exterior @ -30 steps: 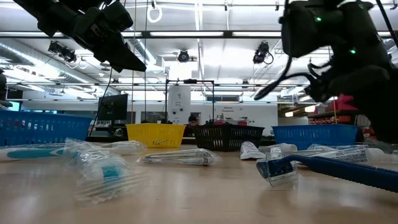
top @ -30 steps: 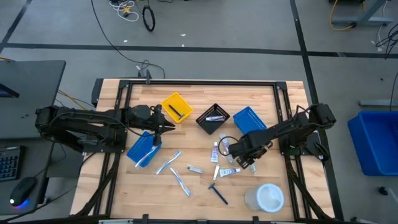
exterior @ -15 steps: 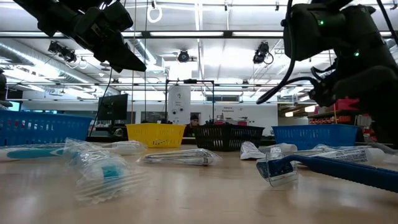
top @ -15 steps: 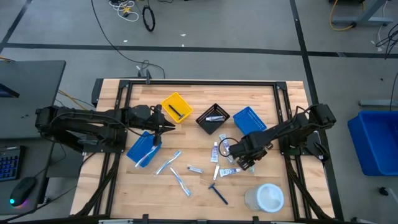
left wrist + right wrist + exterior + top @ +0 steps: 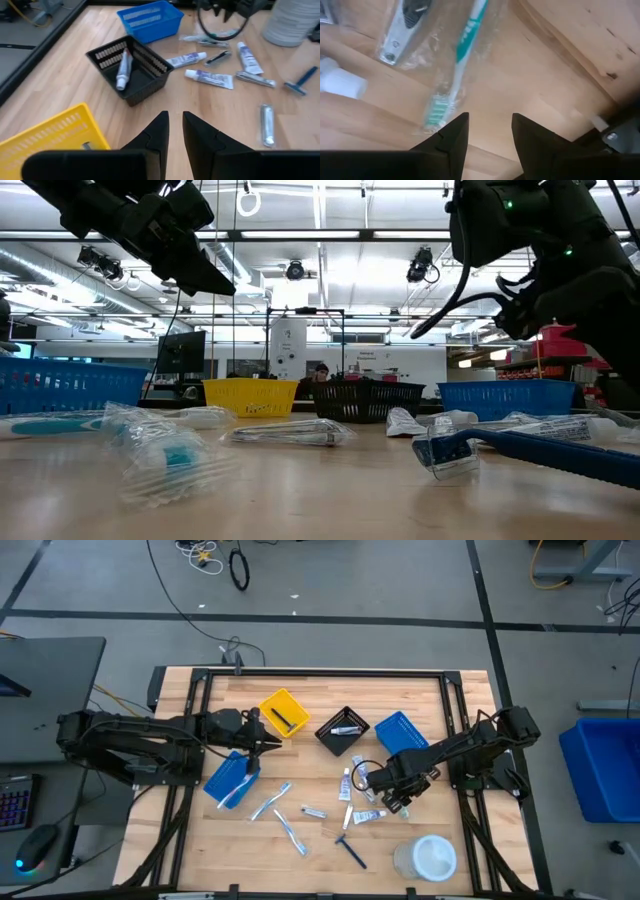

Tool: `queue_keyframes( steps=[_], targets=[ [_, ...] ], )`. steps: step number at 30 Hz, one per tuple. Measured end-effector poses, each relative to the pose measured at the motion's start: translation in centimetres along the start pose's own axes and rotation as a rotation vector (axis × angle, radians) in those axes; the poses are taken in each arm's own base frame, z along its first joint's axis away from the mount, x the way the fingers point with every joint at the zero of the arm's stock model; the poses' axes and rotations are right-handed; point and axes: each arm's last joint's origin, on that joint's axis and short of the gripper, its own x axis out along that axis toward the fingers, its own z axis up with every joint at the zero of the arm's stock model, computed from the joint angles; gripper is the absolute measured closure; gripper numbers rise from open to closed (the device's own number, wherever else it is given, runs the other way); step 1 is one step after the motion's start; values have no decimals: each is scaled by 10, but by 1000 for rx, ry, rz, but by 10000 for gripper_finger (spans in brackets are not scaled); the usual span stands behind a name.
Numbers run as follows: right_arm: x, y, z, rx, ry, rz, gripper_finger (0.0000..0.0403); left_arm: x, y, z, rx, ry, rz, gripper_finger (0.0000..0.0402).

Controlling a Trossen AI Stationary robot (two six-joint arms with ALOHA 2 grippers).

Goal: Pick & Place Travel size toiletries
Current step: Put the silver nail cutter into the right blue bin

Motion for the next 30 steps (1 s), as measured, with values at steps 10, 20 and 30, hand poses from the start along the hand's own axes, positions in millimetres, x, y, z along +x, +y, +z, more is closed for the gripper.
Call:
queue_keyframes(
  steps=[10, 20, 30],
  targets=[
    [-2, 18, 8, -124, -100, 178, 258, 0, 2, 0, -3, 1, 78, 340],
    [-8, 33, 18, -301, -345, 252, 236, 0, 2, 0, 0, 1, 79, 340],
    [-12, 43, 26, -376, -528, 322, 204, 0, 2, 0, 0, 1, 79, 340]
  ],
)
